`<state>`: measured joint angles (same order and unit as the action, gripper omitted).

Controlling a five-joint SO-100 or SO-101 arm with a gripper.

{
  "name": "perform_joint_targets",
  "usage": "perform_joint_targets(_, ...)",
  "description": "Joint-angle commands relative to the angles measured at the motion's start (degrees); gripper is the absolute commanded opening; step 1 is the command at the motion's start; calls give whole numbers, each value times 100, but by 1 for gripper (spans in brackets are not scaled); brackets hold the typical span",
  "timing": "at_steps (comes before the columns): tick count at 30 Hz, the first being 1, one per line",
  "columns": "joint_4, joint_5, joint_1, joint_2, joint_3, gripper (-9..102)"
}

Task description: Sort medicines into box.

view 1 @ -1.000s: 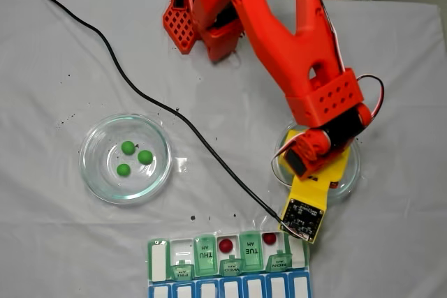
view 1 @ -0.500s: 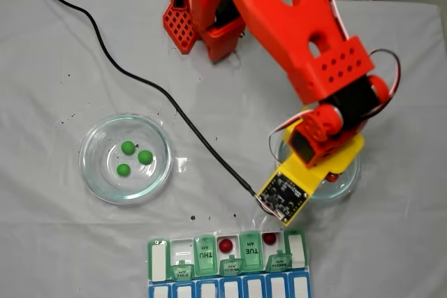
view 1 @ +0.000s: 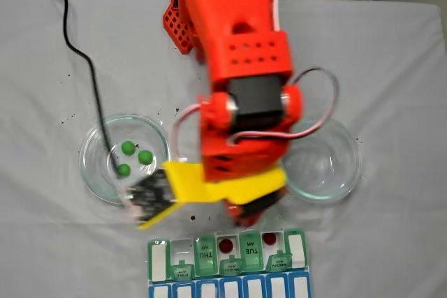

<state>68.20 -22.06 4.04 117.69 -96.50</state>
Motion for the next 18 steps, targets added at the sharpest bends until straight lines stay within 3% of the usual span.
perform_joint_targets(1, -202, -413, -650, 431, 53, 0)
perform_joint_targets(7, -782, -729, -1002, -378, 70, 0)
perform_joint_targets(18, -984, -861, -1151, -1512, 791, 0)
